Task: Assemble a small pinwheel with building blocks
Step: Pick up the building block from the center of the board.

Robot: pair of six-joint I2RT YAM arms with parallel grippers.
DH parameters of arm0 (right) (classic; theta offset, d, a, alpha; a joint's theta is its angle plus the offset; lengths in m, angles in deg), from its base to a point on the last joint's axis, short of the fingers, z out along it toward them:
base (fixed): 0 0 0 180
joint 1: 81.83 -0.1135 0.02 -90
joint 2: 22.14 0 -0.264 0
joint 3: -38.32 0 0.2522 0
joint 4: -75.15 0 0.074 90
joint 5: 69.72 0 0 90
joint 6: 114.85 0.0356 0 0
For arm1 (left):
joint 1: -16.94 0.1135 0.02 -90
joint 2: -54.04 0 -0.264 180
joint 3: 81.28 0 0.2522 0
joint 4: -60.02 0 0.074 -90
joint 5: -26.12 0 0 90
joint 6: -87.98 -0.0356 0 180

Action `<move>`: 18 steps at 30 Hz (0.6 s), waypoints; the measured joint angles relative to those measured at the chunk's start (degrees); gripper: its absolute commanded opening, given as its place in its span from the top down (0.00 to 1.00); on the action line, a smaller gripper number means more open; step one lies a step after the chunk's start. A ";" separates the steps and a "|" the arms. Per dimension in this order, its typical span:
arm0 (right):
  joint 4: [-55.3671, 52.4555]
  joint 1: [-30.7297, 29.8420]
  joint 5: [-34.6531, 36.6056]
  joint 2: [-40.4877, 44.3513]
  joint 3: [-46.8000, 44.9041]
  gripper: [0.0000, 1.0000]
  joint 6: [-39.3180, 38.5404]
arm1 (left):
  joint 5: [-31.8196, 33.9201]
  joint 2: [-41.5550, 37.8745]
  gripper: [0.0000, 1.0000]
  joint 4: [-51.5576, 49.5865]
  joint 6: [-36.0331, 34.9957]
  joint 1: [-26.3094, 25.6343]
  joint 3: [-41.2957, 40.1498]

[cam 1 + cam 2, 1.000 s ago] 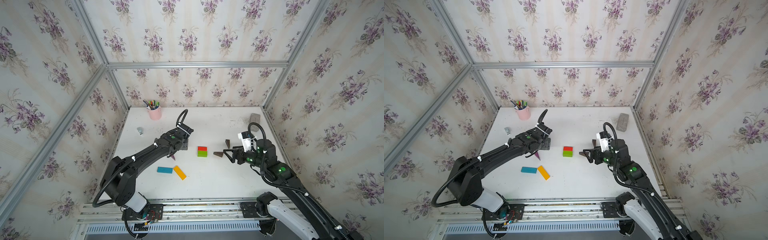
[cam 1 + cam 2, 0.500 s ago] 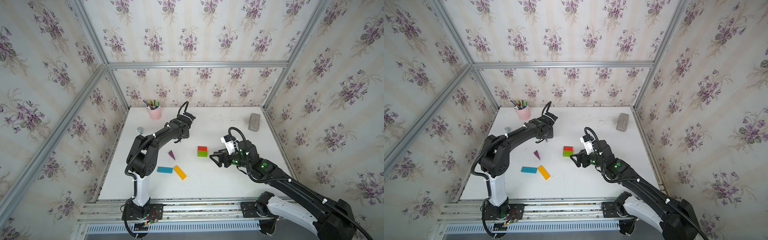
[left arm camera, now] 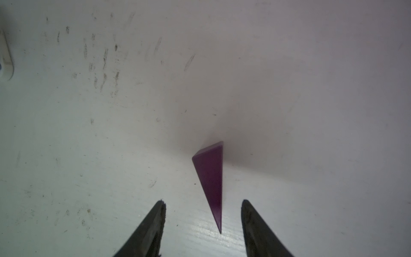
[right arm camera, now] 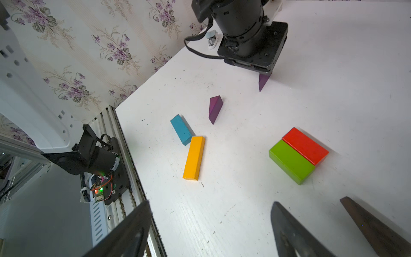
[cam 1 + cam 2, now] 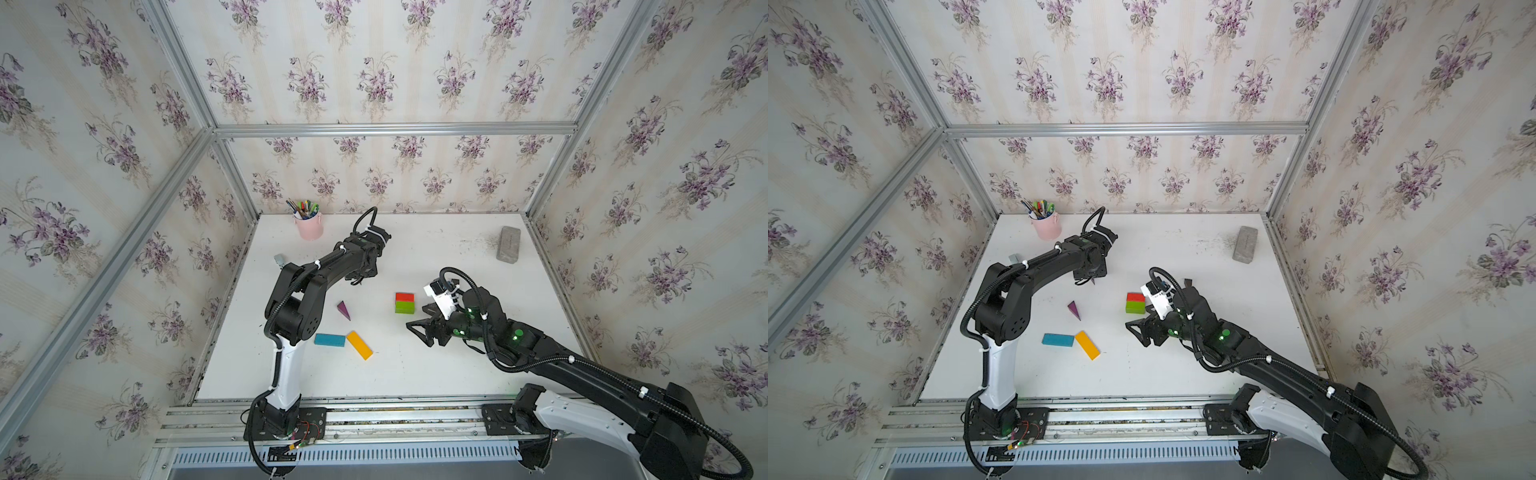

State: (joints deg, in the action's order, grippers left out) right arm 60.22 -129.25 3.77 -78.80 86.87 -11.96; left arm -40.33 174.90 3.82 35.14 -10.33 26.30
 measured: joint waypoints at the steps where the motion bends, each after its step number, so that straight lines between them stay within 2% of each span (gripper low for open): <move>1: 0.02 -0.33 0.26 0.24 -0.42 0.15 -0.15 | -0.15 0.37 0.44 -0.09 -0.02 0.26 0.37; 5: -0.02 -0.68 0.94 0.50 -1.05 0.15 -0.76 | -0.94 1.60 0.44 -0.11 -0.02 0.39 1.62; 8: 0.00 -0.72 1.46 1.03 -1.09 0.14 -0.96 | -1.49 2.62 0.50 -0.17 -0.04 0.52 2.64; 18: -0.04 -0.79 2.38 1.11 -1.16 0.14 -1.31 | -2.71 4.79 0.52 -0.20 -0.07 1.33 3.54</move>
State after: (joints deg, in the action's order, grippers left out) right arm 60.17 -130.04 6.15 -77.69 85.71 -13.28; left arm -43.04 179.69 3.62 35.08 -9.00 29.84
